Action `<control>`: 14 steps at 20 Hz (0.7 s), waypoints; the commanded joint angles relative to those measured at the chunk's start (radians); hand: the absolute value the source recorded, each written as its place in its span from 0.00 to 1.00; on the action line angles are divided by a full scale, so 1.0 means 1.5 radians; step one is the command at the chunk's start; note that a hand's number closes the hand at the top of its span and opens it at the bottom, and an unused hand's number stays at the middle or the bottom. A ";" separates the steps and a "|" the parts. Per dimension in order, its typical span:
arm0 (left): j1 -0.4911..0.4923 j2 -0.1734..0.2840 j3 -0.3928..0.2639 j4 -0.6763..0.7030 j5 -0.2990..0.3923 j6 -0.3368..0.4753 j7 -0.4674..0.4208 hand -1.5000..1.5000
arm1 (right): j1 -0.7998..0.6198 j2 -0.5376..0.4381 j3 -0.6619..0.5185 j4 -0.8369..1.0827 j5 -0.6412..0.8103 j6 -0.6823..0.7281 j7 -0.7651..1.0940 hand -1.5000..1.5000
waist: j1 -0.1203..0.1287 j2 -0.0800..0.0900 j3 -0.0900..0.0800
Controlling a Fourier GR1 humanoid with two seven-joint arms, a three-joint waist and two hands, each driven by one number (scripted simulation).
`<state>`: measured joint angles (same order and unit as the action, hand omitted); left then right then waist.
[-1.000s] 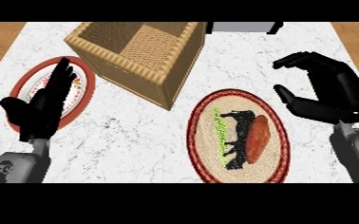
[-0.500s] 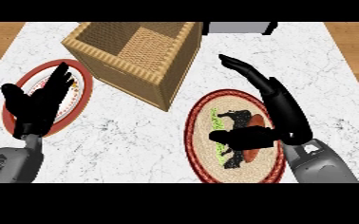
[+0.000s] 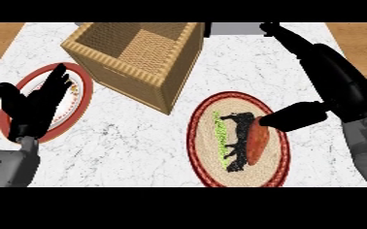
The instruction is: Pick the sweet potato from the placemat and place it in the basket
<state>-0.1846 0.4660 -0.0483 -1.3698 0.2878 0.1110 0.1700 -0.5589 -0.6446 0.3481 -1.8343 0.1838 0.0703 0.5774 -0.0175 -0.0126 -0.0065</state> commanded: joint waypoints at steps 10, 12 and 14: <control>-0.016 -0.036 -0.008 0.012 -0.026 0.014 0.000 0.50 | -0.099 -0.166 -0.154 0.018 -0.350 0.355 0.253 0.00 | 0.003 0.006 0.004; -0.015 -0.030 -0.007 -0.022 -0.026 0.023 0.040 0.50 | -0.100 -0.199 -0.192 0.032 -0.409 0.386 0.256 0.00 | 0.005 0.005 0.004; -0.027 -0.018 0.018 0.033 -0.020 -0.024 -0.008 0.50 | -0.067 -0.174 -0.200 -0.027 -0.434 0.336 0.294 0.00 | 0.004 0.006 0.004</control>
<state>-0.2053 0.4395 -0.0396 -1.3653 0.2644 0.1049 0.1841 -0.6687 -0.8906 0.1135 -1.8383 -0.3390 0.5199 0.9006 -0.0120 -0.0049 -0.0011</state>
